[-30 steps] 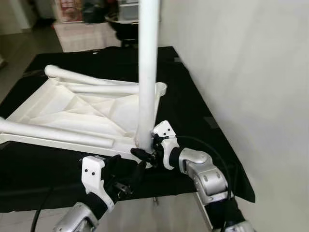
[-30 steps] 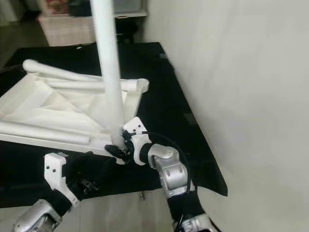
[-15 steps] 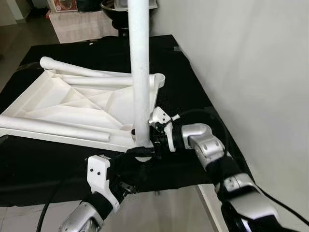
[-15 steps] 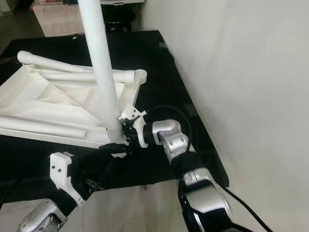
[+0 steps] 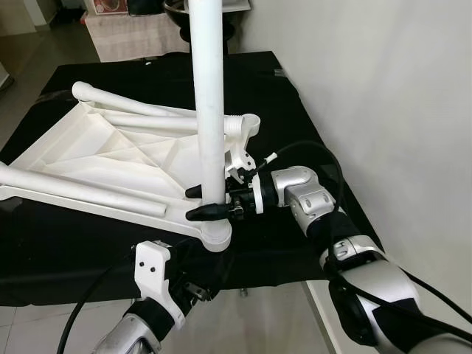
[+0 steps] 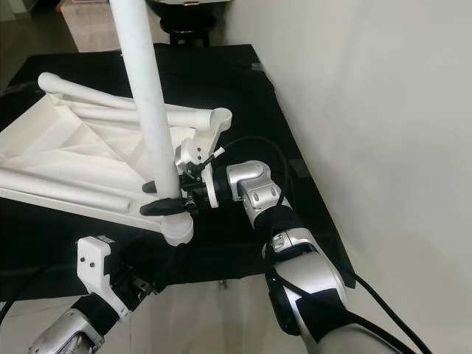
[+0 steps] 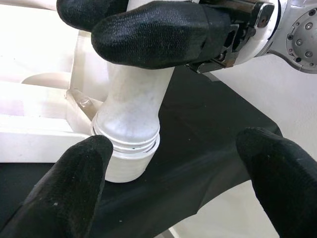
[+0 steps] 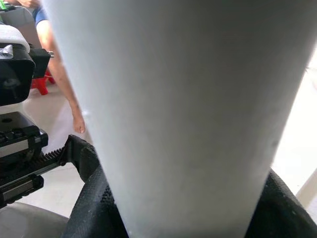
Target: Building children table
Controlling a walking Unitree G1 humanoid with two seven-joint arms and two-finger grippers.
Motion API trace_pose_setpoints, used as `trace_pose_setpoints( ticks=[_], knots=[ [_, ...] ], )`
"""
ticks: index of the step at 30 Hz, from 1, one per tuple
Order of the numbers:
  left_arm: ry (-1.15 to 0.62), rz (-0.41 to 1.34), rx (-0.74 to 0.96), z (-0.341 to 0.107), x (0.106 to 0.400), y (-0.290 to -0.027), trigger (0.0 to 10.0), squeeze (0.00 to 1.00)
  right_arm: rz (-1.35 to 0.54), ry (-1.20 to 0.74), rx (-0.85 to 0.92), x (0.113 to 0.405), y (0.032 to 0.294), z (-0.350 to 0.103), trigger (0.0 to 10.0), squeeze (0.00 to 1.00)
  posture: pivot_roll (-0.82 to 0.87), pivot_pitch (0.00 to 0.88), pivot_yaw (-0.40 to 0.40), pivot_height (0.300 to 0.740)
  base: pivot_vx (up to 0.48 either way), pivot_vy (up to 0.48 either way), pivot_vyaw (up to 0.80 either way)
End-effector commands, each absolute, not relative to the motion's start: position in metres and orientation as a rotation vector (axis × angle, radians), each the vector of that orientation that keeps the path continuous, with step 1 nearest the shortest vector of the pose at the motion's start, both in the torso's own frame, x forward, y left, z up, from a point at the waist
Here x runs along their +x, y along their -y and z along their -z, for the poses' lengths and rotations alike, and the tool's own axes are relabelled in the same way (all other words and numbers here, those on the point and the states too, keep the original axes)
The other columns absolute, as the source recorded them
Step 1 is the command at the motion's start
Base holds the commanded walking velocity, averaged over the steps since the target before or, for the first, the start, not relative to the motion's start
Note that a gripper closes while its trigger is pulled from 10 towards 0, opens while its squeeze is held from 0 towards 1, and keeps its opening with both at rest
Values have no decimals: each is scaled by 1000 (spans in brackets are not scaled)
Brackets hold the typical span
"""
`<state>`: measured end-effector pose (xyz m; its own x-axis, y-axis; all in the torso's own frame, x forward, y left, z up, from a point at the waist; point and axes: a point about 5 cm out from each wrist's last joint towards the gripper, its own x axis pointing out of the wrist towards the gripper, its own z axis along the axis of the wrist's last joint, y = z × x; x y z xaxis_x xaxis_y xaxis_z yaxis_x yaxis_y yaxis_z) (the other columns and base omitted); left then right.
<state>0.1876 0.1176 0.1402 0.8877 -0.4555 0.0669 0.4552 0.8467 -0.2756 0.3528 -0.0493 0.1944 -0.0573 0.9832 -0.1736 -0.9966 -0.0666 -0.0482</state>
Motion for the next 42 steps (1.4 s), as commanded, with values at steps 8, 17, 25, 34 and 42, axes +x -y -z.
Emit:
trace_pose_setpoints(
  ticks=[8, 17, 25, 34, 42],
  knots=[
    [-5, 470, -285, -138, 185, -117, 10000, 0, -797, -196, -64, 358, 74, -137, 0, 0, 81, 99, -46, 740, 0, 0, 0],
    [-26, 475, -280, -130, 190, -124, 10000, 0, -472, -205, -27, 319, 93, -120, 0, 0, 20, 44, 8, 740, 0, 0, 0],
    [-37, 464, -269, -125, 190, -126, 10000, 0, -593, -227, -85, 307, 71, -123, 10000, 0, 30, 6, 2, 740, 0, 0, 0],
    [-36, 464, -267, -125, 190, -128, 10000, 0, -1008, -148, -4, 301, 48, -151, 10000, 1000, 33, 9, 18, 740, 0, 0, 0],
    [-23, 468, -271, -129, 188, -124, 10000, 0, -1450, -126, -186, 316, 58, -155, 10000, 0, 65, 42, 17, 740, 0, 0, 0]
  ],
)
